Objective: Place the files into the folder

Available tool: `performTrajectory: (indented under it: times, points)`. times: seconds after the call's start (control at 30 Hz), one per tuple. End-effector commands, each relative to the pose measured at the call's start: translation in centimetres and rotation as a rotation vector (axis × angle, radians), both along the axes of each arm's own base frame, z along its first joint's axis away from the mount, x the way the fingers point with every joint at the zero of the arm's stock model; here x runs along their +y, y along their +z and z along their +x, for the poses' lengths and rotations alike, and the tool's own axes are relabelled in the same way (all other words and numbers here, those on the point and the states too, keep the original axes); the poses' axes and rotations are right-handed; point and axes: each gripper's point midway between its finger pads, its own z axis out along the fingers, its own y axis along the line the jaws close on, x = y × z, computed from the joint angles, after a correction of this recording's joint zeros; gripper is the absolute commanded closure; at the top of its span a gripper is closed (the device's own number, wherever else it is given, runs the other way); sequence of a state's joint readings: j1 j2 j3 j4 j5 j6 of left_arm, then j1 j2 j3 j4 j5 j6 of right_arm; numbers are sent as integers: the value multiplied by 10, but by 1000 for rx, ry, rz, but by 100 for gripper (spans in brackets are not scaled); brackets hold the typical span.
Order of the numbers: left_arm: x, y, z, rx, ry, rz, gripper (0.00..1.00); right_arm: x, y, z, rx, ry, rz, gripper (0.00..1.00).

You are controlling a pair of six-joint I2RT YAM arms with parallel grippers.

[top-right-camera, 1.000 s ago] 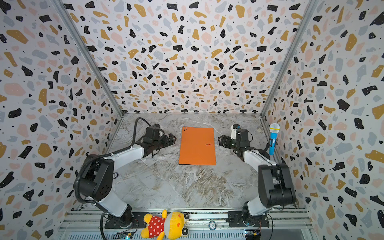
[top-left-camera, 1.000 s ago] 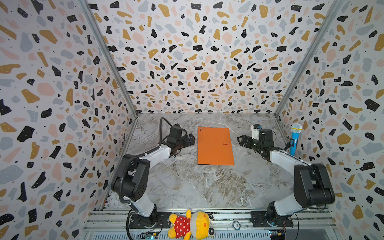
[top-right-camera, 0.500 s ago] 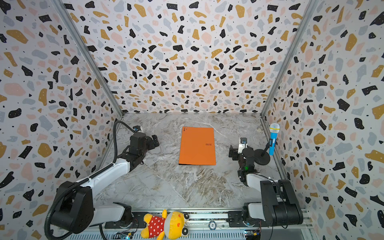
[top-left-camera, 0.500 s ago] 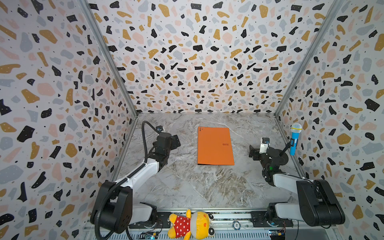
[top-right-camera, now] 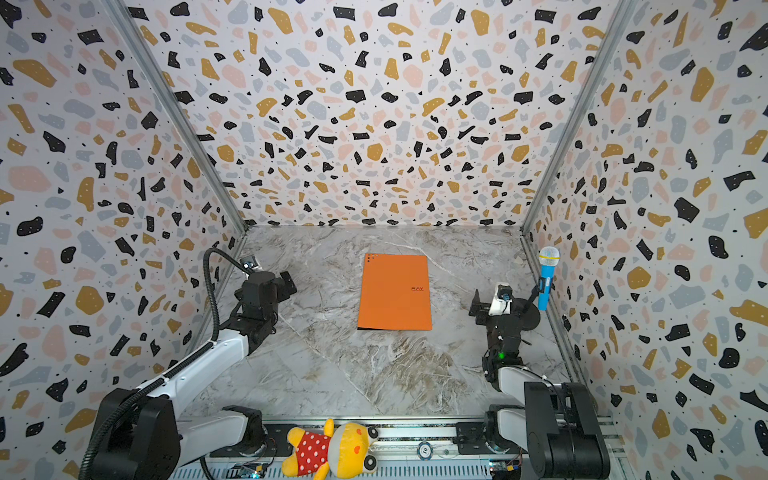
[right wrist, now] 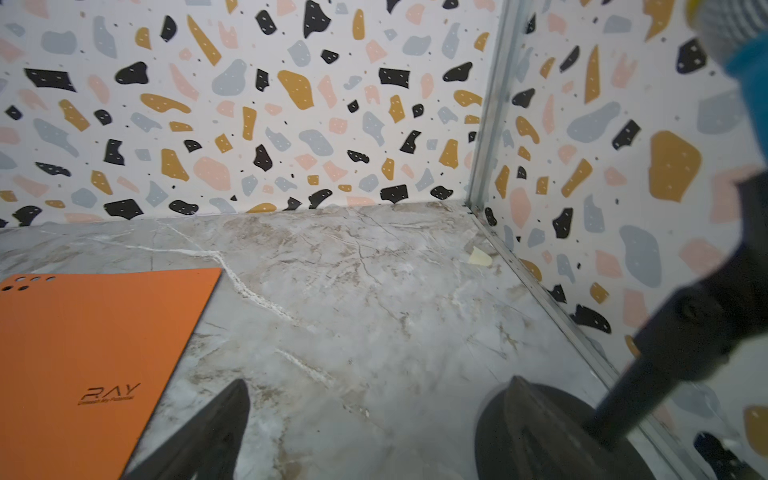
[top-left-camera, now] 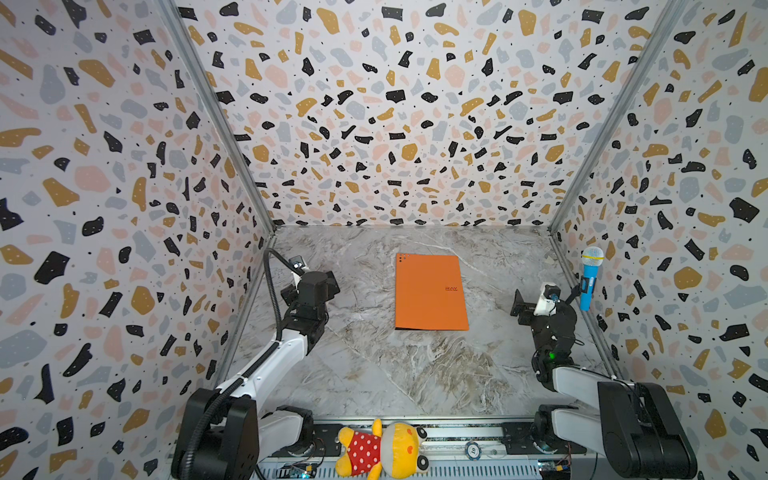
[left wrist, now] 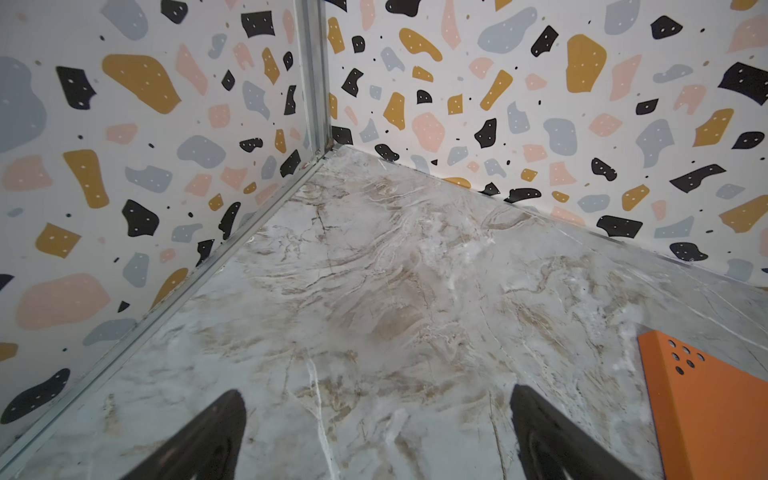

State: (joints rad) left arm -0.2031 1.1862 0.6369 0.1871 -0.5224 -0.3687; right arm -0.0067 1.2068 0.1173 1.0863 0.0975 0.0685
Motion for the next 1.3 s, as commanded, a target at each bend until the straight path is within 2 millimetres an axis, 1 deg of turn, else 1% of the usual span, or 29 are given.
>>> performTrajectory:
  times: [0.0,0.03,0.1,0.13,0.27,0.37,0.43,0.5,0.53,0.6,0.67,0.73,0.8,0.93,1.03,1.13,1.27]
  points:
    - [14,11,-4,-52,56,50,1,-1,9,-3,-75,8,54,1]
    - [17,12,-4,-67,71,57,1,-1,7,1,-69,17,63,0]
    - [25,12,-7,-71,101,73,1,5,-4,13,-15,52,56,1]
    - [28,12,-9,-72,115,85,0,8,-3,15,-28,68,45,1]
    - [37,13,-16,-93,148,127,1,12,-3,12,-32,89,33,1]
    - [43,11,-21,-136,174,131,1,18,-5,15,-21,112,17,1]
    - [45,11,-21,-143,182,135,1,27,-10,14,-26,137,-17,1]
    - [49,11,-21,-134,202,155,1,35,-5,13,-85,146,-57,1]
    - [51,12,-21,-135,210,168,0,38,-10,17,-48,149,-69,1]
    - [53,12,-22,-152,209,190,0,38,-19,23,18,143,-68,1]
    - [41,9,-17,-168,95,234,0,32,-22,30,36,112,-55,1]
    - [35,1,-19,-200,52,241,0,33,-23,30,44,118,-55,1]
    - [38,-14,-24,-197,66,225,0,33,-23,31,41,115,-56,1]
    - [41,-34,-30,-192,69,224,0,33,-22,31,41,116,-56,1]
    - [42,-40,-36,-242,81,204,0,33,-22,31,42,118,-56,1]
    - [38,-45,-40,-260,51,208,0,33,-22,31,41,117,-57,1]
    - [38,-46,-39,-252,50,208,1,33,-23,31,43,117,-57,1]
